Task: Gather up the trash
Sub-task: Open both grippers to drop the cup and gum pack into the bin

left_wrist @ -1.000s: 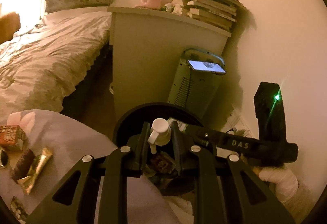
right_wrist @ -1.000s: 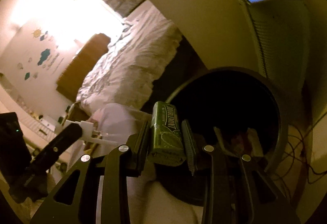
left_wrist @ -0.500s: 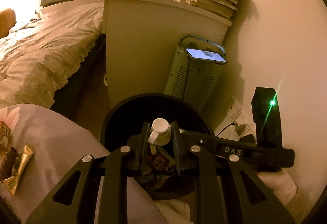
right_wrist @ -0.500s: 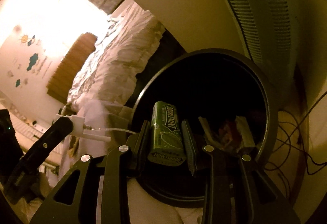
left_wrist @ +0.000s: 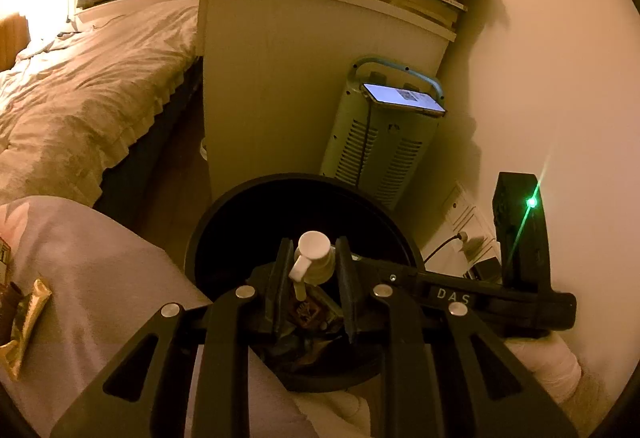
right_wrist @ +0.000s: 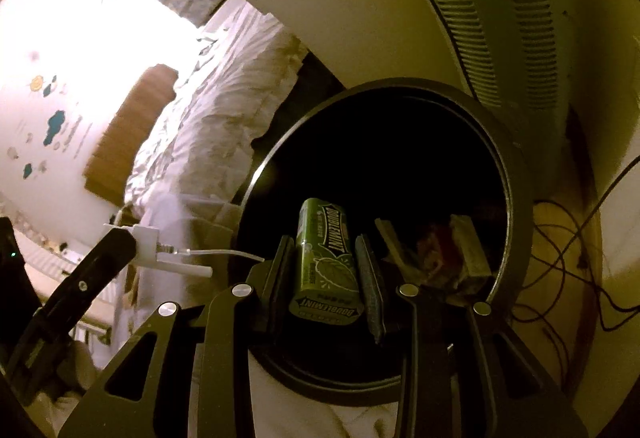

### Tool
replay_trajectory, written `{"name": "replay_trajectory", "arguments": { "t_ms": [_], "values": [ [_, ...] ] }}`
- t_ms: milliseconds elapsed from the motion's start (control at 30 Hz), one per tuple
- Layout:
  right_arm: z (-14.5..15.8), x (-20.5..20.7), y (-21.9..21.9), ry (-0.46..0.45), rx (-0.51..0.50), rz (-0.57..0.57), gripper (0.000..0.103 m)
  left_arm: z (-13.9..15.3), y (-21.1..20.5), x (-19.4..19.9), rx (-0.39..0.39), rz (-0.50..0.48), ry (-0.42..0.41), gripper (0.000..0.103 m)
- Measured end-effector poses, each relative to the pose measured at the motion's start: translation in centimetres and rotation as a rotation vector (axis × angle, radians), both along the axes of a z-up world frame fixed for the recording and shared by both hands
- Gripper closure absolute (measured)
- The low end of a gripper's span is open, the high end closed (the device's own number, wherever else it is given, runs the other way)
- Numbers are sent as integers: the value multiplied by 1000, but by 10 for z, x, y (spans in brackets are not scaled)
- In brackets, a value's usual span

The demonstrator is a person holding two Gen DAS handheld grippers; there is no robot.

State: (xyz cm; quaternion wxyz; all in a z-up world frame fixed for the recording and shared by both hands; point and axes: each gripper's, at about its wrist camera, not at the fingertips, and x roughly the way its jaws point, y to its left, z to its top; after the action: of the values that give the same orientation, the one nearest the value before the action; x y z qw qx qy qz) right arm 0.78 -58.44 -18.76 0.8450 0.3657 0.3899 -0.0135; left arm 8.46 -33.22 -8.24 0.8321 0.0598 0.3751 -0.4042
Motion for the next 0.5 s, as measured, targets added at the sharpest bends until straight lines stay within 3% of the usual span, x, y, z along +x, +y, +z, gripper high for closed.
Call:
{"name": "replay_trajectory", "arguments": {
  "t_ms": [267,367,400,433,500],
  "values": [
    [2,-3,-3,3,13,-15,69,3,1,-5,6,7,-14,78],
    [8,-4,-1,-6,0,-12,67,7,6,-8,2,21,-26,59],
    [11,-4,0,-11,-4,-11,64,9,9,-9,-1,30,-34,50],
    [13,-5,2,-17,-7,-14,52,11,11,-9,-5,34,-40,44],
    [18,-6,6,-34,-8,-14,45,15,18,-12,-11,47,-54,42]
  ]
}}
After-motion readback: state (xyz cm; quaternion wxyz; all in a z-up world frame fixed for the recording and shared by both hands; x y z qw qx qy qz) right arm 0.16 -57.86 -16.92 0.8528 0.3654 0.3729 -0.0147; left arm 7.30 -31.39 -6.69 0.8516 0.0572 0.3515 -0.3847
